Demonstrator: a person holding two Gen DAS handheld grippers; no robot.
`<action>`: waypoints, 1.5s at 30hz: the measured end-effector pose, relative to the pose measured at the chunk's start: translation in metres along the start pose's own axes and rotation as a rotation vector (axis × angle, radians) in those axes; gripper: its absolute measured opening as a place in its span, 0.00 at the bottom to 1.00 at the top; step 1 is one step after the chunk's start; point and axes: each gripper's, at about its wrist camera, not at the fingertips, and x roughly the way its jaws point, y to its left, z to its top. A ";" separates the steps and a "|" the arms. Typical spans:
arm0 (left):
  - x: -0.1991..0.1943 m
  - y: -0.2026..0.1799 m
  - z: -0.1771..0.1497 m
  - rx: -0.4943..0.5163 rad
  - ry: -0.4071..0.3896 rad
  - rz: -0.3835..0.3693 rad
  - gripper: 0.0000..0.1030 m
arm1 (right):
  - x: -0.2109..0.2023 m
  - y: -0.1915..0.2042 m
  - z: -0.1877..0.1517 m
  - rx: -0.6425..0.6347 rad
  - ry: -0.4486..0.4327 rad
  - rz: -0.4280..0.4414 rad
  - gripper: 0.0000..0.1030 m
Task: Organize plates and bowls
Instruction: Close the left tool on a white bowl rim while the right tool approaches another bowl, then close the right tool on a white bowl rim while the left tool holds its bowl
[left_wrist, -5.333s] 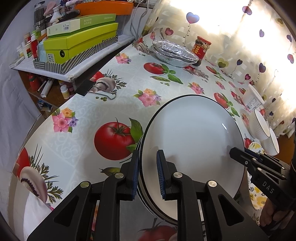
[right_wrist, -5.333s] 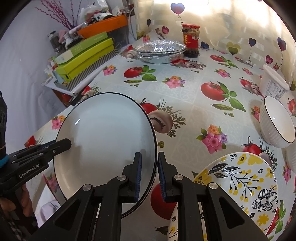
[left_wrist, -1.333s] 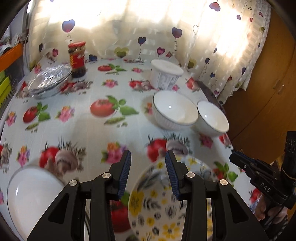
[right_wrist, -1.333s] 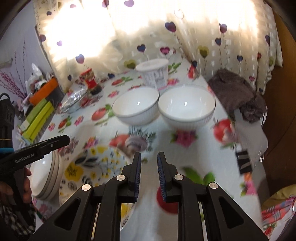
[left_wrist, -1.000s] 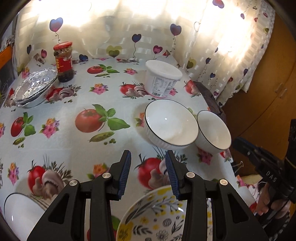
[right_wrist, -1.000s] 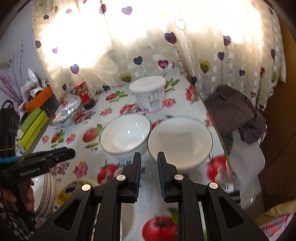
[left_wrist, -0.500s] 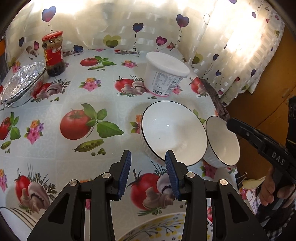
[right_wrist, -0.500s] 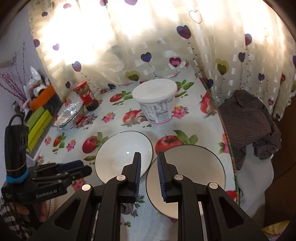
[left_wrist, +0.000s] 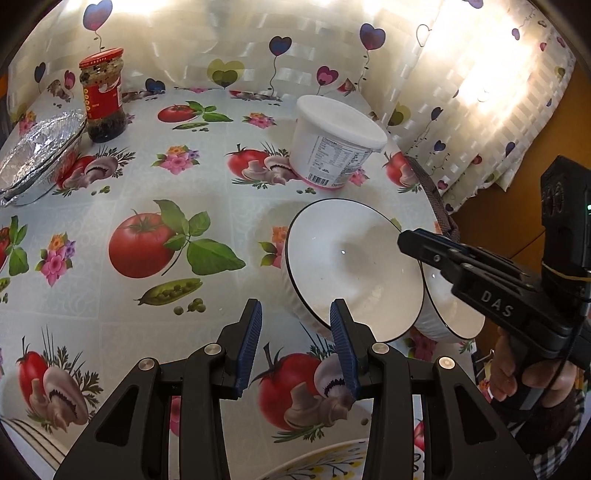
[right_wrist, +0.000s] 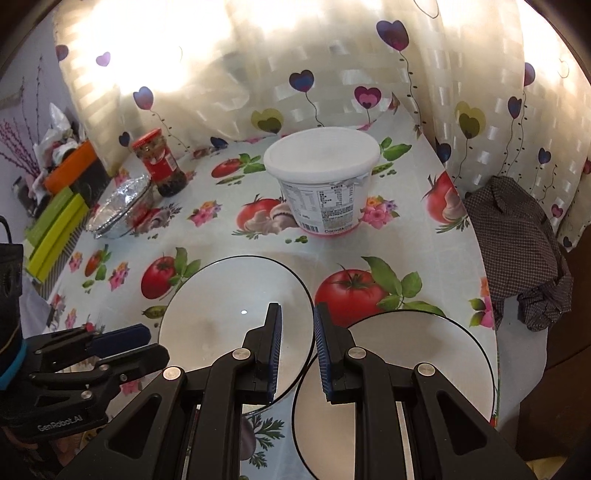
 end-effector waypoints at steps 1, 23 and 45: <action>0.000 -0.001 0.000 0.002 -0.002 0.000 0.39 | 0.001 0.001 0.001 -0.011 -0.003 -0.009 0.18; 0.004 0.005 0.000 -0.037 -0.009 0.003 0.20 | 0.019 0.014 0.002 -0.030 0.036 -0.004 0.17; -0.006 0.024 -0.016 -0.085 -0.002 0.026 0.20 | 0.021 0.036 -0.019 -0.014 0.090 0.026 0.17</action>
